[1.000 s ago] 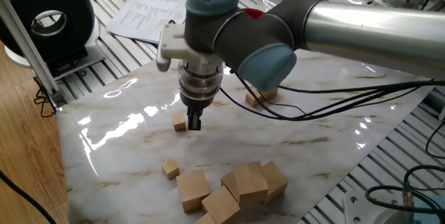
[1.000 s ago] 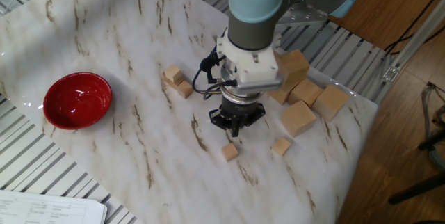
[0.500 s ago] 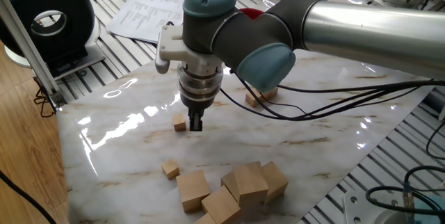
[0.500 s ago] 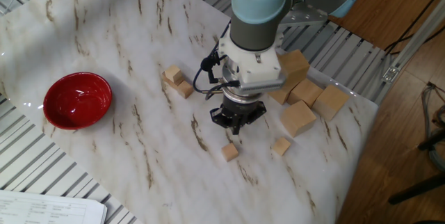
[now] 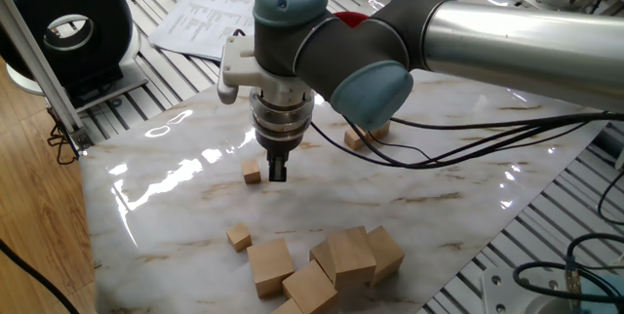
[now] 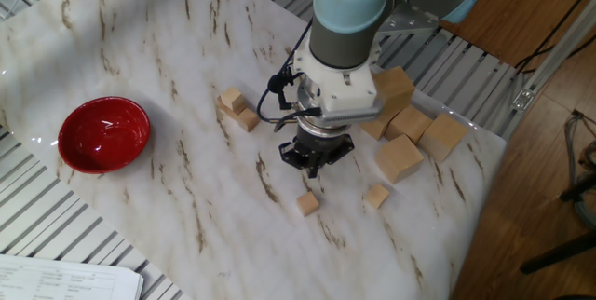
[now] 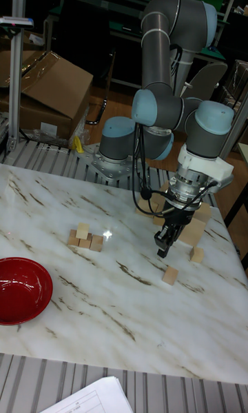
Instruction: Stack the blocks into a pyramid shape
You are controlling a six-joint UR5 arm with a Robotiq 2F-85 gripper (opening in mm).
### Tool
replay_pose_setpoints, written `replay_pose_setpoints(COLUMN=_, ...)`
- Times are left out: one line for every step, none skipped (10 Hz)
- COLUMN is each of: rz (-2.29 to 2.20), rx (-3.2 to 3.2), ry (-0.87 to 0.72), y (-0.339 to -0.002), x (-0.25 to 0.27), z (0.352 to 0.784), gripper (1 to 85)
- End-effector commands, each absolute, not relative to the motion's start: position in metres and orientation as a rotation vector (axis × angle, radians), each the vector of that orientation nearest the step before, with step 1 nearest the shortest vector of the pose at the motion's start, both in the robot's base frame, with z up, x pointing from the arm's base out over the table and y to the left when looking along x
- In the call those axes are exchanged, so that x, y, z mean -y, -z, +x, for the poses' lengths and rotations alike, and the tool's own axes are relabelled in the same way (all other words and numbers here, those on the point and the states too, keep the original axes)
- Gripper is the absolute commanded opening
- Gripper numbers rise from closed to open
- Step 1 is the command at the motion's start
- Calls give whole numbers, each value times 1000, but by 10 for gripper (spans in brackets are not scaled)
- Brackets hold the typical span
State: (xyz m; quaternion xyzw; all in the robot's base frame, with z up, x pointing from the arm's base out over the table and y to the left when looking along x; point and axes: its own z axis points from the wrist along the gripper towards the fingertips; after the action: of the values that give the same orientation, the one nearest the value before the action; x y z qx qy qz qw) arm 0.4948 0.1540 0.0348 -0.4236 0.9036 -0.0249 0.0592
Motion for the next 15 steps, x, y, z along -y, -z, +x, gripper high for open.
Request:
replay_pose_setpoints(rz=-1264, rx=-2739, ry=73, y=-36, x=-154, z=497, gripper=10)
replay_pose_setpoints(rz=-1274, rx=-2738, ry=76, y=-36, x=-153, z=496, gripper=10)
replay_pose_setpoints(rz=-1277, rx=-2729, ry=79, y=-36, x=-153, z=498, gripper=10)
replay_pose_setpoints(rz=-1263, rx=-2683, ry=79, y=-38, x=-158, z=509, gripper=10)
replay_pose_setpoints(rz=-1274, rx=-2654, ry=96, y=-39, x=-158, z=515, gripper=10)
replay_pose_setpoints(rz=-1280, rx=-2657, ry=139, y=-40, x=-151, z=517, gripper=10)
replay_pose_setpoints(rz=-1293, rx=-2637, ry=128, y=-40, x=-154, z=519, gripper=10)
replay_pose_setpoints(rz=-1294, rx=-2638, ry=105, y=-40, x=-158, z=517, gripper=10)
replay_pose_setpoints(rz=-1290, rx=-2655, ry=98, y=-39, x=-158, z=513, gripper=10)
replay_pose_setpoints(rz=-1291, rx=-2671, ry=94, y=-38, x=-156, z=510, gripper=10)
replay_pose_setpoints(rz=-1288, rx=-2687, ry=79, y=-38, x=-157, z=506, gripper=10)
replay_pose_setpoints(rz=-1280, rx=-2697, ry=71, y=-37, x=-158, z=504, gripper=10)
replay_pose_setpoints(rz=-1268, rx=-2700, ry=60, y=-40, x=-161, z=502, gripper=10)
replay_pose_setpoints(rz=-1253, rx=-2708, ry=45, y=-43, x=-166, z=501, gripper=10)
replay_pose_setpoints(rz=-1253, rx=-2714, ry=64, y=-45, x=-172, z=501, gripper=10)
